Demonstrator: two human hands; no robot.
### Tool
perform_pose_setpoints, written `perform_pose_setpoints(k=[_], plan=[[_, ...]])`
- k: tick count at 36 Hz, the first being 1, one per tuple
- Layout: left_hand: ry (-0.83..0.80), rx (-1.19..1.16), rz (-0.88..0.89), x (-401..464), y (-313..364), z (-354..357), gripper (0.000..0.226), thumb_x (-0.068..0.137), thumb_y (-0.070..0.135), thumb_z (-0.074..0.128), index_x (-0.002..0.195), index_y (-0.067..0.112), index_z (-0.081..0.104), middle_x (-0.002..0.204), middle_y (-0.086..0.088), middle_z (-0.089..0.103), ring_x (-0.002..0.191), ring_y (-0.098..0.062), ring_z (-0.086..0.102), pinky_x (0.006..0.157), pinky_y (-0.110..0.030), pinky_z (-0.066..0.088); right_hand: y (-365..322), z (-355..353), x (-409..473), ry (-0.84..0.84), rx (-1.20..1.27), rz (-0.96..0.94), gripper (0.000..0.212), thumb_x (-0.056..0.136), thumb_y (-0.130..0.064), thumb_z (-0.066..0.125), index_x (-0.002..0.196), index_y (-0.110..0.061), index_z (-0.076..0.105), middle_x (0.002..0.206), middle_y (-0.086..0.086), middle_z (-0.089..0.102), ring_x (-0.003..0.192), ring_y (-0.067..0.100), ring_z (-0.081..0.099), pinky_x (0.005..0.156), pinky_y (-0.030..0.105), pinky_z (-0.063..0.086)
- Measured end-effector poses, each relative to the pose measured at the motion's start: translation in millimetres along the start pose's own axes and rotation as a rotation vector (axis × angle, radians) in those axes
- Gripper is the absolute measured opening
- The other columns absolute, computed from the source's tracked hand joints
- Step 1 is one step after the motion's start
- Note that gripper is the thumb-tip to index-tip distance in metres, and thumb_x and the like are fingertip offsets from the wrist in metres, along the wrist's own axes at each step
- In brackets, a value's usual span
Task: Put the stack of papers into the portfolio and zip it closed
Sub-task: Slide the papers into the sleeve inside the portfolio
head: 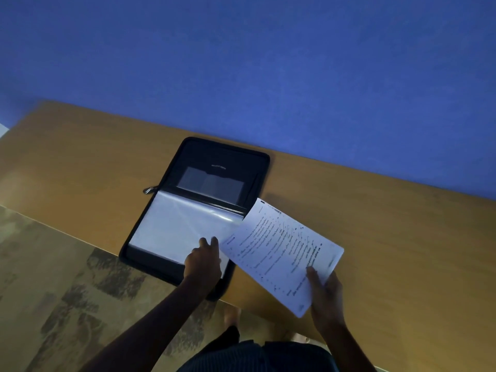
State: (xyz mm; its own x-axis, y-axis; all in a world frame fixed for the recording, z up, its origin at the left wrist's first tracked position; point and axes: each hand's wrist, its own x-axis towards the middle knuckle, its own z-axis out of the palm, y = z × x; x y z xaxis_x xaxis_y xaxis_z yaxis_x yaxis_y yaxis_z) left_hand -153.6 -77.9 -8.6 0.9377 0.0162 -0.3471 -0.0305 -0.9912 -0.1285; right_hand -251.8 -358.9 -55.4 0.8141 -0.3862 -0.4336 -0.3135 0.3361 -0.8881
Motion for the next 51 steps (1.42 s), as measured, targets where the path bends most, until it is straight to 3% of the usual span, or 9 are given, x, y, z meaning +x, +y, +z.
perform_pose_setpoints(k=[4,8,13,27,33,36,40,43,51], plan=[[0.004,0.015,0.013,1.0,-0.2,-0.7,0.058,0.095,0.041,0.065,0.139,0.016,0.036,0.115,-0.008,0.053,0.088,-0.023,0.068,0.061,-0.030,0.052,5.0,10.3,-9.7,0.024,-0.047,-0.021,0.024,0.107,-0.023,0.068,0.131,-0.023,0.069,0.124,0.004,0.079,0.111,0.029,0.077,0.086,0.050,0.066],[-0.002,-0.006,0.025,0.3,0.3,-3.4,0.059,0.095,0.035,0.066,0.141,0.015,0.035,0.116,-0.008,0.053,0.088,-0.023,0.068,0.066,-0.031,0.057,7.6,18.3,-19.7,0.058,-0.161,-0.080,0.028,0.096,-0.051,0.069,0.122,-0.041,0.070,0.116,-0.007,0.081,0.101,0.017,0.079,0.072,0.035,0.068],[-0.010,-0.009,0.041,-2.6,0.8,-4.4,0.060,0.092,0.026,0.068,0.141,0.014,0.035,0.112,-0.008,0.053,0.086,-0.022,0.067,0.065,-0.030,0.056,24.2,24.5,-27.1,0.062,-0.152,-0.045,0.046,0.089,-0.066,0.072,0.124,-0.036,0.069,0.117,-0.003,0.080,0.104,0.022,0.079,0.086,0.061,0.066],[-0.058,-0.101,0.195,-0.6,-5.3,1.3,0.087,0.081,0.042,0.065,0.151,0.010,0.024,0.115,-0.009,0.051,0.095,-0.029,0.067,0.070,-0.034,0.052,26.8,34.8,-40.0,0.083,-0.204,0.039,0.017,0.107,-0.017,0.065,0.123,-0.017,0.068,0.110,0.007,0.080,0.100,0.033,0.077,0.084,0.069,0.062],[0.021,0.059,0.195,4.1,-1.5,-3.4,0.066,0.091,0.041,0.047,0.145,0.004,0.041,0.110,-0.010,0.061,0.087,-0.027,0.067,0.066,-0.032,0.049,23.0,35.6,-45.1,0.083,-0.136,0.063,0.017,0.106,-0.009,0.065,0.121,-0.016,0.070,0.107,0.006,0.082,0.100,0.032,0.078,0.079,0.054,0.065],[0.055,0.131,0.165,7.2,4.5,-12.5,0.044,0.089,0.041,0.049,0.116,0.007,0.057,0.095,-0.009,0.061,0.076,-0.028,0.064,0.062,-0.031,0.038,23.6,33.3,-45.3,0.071,-0.106,0.081,0.020,0.106,-0.008,0.064,0.126,-0.010,0.068,0.113,0.012,0.080,0.106,0.037,0.076,0.088,0.065,0.061],[0.055,0.145,0.145,19.0,12.6,-18.3,0.033,0.083,0.045,0.043,0.094,0.015,0.049,0.100,-0.008,0.054,0.087,-0.027,0.055,0.072,-0.036,0.039,26.7,30.6,-43.1,0.052,-0.125,0.098,0.019,0.106,-0.010,0.065,0.125,-0.012,0.069,0.112,0.007,0.081,0.104,0.033,0.077,0.090,0.066,0.062],[0.043,0.134,0.162,32.1,17.9,-18.0,0.033,0.084,0.043,0.050,0.100,0.014,0.053,0.117,-0.009,0.050,0.109,-0.028,0.049,0.088,-0.042,0.042,30.1,28.2,-40.9,0.040,-0.126,0.100,0.018,0.106,-0.010,0.065,0.123,-0.012,0.070,0.112,0.007,0.082,0.103,0.032,0.078,0.090,0.067,0.062],[0.018,0.140,0.246,70.0,22.7,-25.6,0.026,0.084,0.013,0.058,0.110,0.008,0.062,0.121,-0.011,0.052,0.113,-0.027,0.051,0.089,-0.036,0.047,34.8,26.6,-38.4,0.014,-0.084,0.125,0.018,0.107,-0.013,0.066,0.123,-0.011,0.073,0.113,0.010,0.083,0.104,0.034,0.080,0.083,0.055,0.067]])
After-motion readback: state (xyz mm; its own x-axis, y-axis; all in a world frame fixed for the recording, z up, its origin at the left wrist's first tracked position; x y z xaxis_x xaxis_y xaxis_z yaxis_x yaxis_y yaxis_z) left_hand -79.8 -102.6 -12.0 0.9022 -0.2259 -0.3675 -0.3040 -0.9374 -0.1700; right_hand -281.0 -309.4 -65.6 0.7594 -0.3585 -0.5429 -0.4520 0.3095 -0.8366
